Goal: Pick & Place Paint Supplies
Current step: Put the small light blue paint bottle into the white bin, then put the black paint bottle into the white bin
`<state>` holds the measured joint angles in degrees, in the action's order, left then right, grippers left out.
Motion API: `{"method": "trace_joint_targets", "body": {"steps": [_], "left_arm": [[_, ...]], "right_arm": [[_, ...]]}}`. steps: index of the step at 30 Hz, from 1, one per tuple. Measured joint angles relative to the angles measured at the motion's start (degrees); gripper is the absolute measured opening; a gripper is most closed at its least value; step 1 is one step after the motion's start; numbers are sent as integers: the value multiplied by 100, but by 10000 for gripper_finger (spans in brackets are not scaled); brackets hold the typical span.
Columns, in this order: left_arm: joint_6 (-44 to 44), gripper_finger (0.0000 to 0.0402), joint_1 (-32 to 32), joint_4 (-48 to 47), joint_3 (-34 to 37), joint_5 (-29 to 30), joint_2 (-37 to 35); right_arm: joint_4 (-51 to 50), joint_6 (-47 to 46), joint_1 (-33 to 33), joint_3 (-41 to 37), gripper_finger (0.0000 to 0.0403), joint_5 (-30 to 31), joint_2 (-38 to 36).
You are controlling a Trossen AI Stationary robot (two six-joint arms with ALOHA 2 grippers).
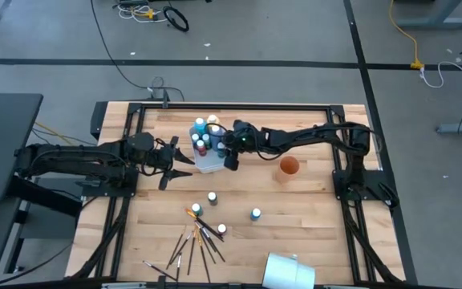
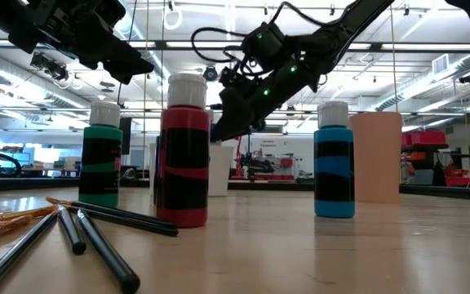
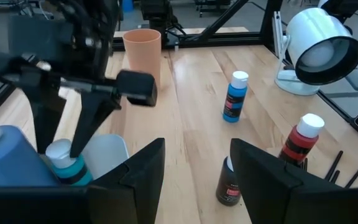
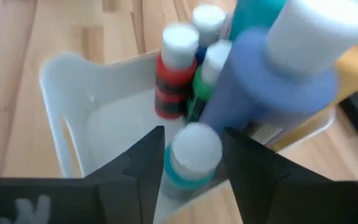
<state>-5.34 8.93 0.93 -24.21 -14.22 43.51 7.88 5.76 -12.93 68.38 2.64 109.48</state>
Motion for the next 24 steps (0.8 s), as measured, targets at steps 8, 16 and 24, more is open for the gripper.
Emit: {"method": "trace_joint_targets", "body": {"steps": [8, 16, 24], "left_arm": [[0, 191, 0, -11, 0, 0, 0], [0, 191, -1, -13, 0, 0, 0], [1, 191, -1, -1, 0, 0, 0]], "right_arm": [[25, -65, 277, 0, 160, -214, -489], [27, -181, 834, 7, 182, -1120, -510], [16, -419, 1432, 11, 218, -1330, -405]]}}
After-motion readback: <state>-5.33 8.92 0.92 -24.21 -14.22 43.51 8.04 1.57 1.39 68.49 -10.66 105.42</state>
